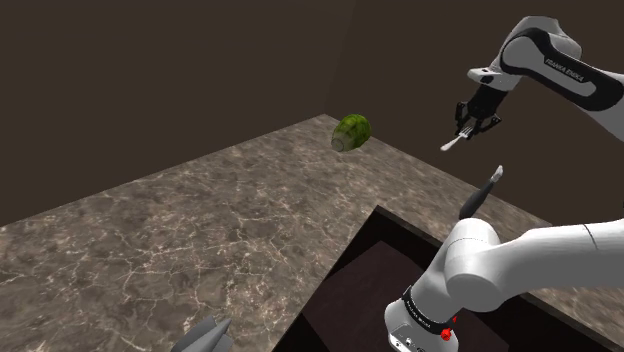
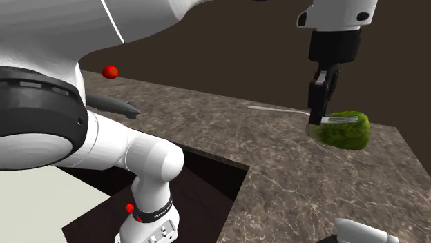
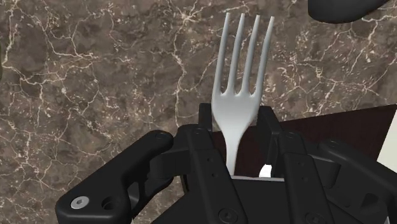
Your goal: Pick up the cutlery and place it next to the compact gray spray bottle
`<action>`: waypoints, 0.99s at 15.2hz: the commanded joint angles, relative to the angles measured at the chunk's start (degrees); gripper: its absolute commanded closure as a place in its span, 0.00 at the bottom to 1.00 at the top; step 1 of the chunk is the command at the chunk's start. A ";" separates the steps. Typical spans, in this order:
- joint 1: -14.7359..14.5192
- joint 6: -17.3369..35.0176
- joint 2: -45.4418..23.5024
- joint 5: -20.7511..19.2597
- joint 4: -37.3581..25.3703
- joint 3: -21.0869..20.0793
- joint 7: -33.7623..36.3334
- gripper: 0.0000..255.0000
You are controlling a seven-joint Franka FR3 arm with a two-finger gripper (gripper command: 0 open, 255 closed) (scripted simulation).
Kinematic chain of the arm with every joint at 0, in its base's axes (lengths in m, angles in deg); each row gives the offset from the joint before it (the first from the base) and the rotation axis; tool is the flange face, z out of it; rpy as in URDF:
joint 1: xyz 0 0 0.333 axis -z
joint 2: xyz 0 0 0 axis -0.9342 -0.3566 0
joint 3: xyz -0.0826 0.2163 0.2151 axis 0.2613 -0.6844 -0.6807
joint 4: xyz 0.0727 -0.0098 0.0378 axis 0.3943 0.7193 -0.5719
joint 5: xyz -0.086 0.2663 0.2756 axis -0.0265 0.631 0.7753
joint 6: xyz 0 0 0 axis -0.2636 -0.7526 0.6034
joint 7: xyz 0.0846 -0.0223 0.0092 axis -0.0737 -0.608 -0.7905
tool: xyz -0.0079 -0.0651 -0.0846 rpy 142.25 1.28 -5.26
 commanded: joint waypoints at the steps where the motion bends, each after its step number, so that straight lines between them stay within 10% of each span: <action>1: -0.91 0.41 -1.19 -0.95 -2.50 3.30 -2.97 1.00; 9: -8.57 1.33 -6.44 -3.02 -15.52 19.22 -14.83 1.00; 15: -22.11 0.11 -8.17 -4.76 -29.53 35.95 -23.07 1.00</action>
